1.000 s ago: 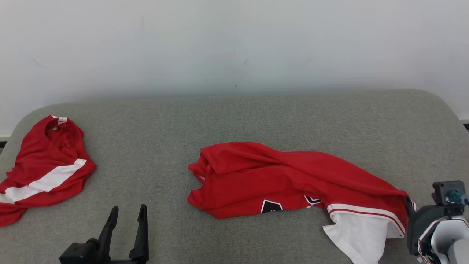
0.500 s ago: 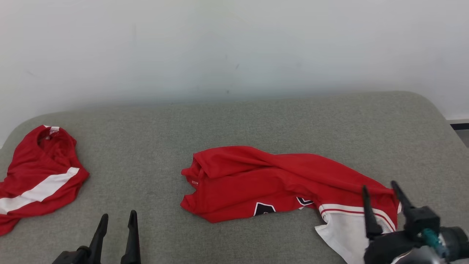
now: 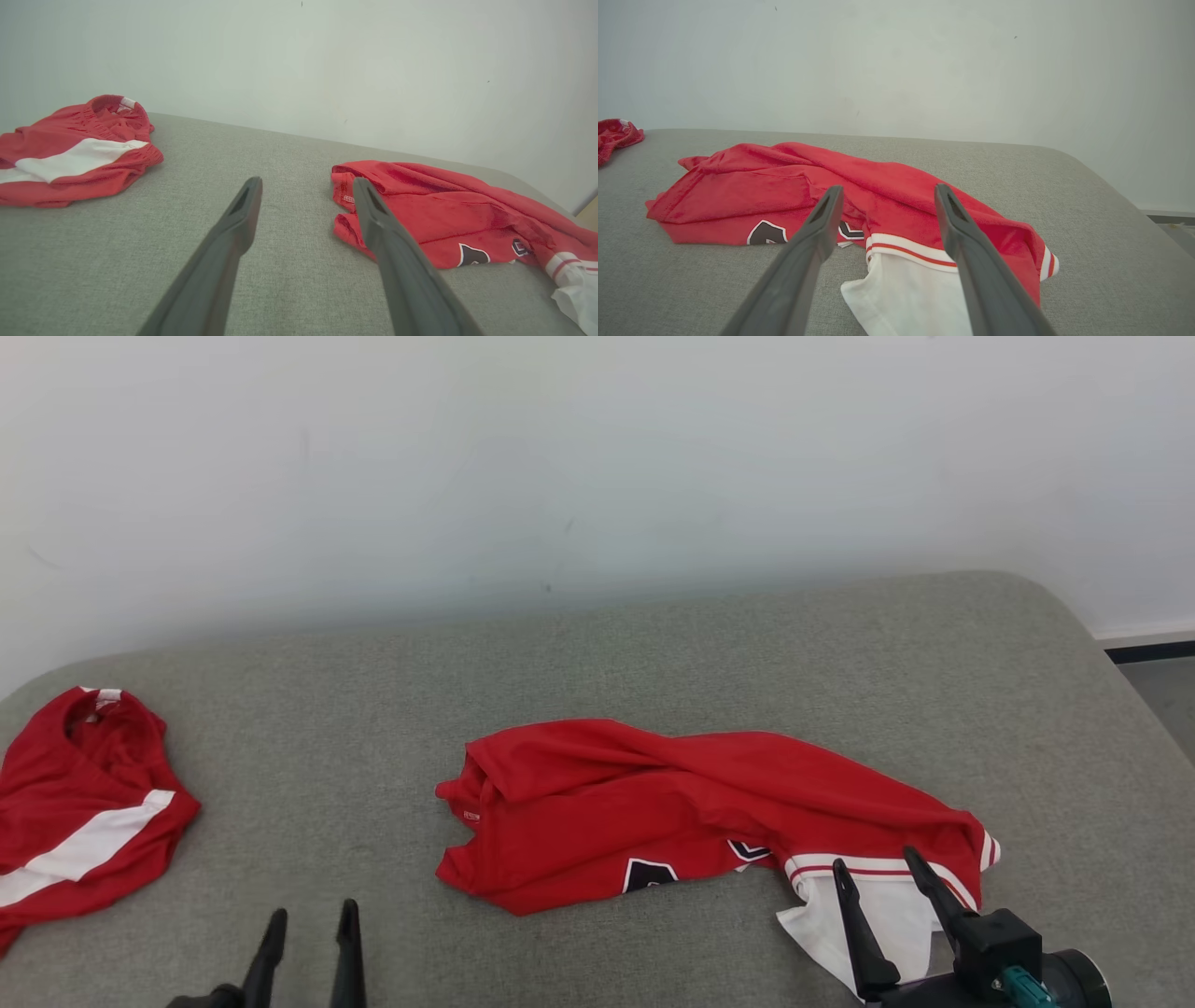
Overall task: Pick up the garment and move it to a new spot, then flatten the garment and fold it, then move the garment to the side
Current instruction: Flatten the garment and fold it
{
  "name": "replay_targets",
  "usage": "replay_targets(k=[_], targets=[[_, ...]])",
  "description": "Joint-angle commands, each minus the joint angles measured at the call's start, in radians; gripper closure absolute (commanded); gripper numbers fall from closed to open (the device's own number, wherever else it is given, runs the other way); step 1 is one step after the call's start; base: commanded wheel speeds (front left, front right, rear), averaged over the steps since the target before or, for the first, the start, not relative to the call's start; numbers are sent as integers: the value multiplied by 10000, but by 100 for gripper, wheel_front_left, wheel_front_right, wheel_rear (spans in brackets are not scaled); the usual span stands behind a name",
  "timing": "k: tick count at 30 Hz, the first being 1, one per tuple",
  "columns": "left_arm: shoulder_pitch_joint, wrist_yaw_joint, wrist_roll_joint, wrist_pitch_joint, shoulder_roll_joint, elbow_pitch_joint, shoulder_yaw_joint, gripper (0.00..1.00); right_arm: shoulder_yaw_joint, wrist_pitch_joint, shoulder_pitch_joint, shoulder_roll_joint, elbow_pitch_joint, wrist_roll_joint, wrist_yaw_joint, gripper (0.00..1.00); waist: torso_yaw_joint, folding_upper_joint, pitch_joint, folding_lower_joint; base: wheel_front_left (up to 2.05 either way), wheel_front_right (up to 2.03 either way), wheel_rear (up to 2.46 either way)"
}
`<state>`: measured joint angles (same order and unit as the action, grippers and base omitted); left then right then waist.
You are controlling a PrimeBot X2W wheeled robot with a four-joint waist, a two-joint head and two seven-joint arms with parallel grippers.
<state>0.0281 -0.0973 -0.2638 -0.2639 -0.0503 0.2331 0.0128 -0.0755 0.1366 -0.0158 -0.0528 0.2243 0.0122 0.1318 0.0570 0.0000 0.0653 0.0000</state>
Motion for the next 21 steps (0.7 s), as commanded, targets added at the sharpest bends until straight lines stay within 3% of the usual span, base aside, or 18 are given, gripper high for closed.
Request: replay_targets(k=[1, 5, 11, 21], targets=[[8, -18, -98, -8, -2, 95, -67, 0, 16, 0, 74, 10, 6, 72, -22, 0, 62, 0, 2, 0, 0, 0, 0], [-620, -72, -386, 252, -2, 774, -457, 0, -11, -52, -16, 23, -39, 85, -22, 0, 249, 0, -77, 0, 0, 0, 0], [-1967, -160, -774, 1467, -10, 2129, -953, 0, -170, -102, -192, 27, -36, 151, -22, 0, 708, 0, -391, 0, 0, 0, 0], [-3821, 193, -1081, 2637, -48, 4115, -942, 0, -562, -28, -476, 28, 13, 293, -22, 0, 1641, 0, -997, 0, 0, 0, 0]])
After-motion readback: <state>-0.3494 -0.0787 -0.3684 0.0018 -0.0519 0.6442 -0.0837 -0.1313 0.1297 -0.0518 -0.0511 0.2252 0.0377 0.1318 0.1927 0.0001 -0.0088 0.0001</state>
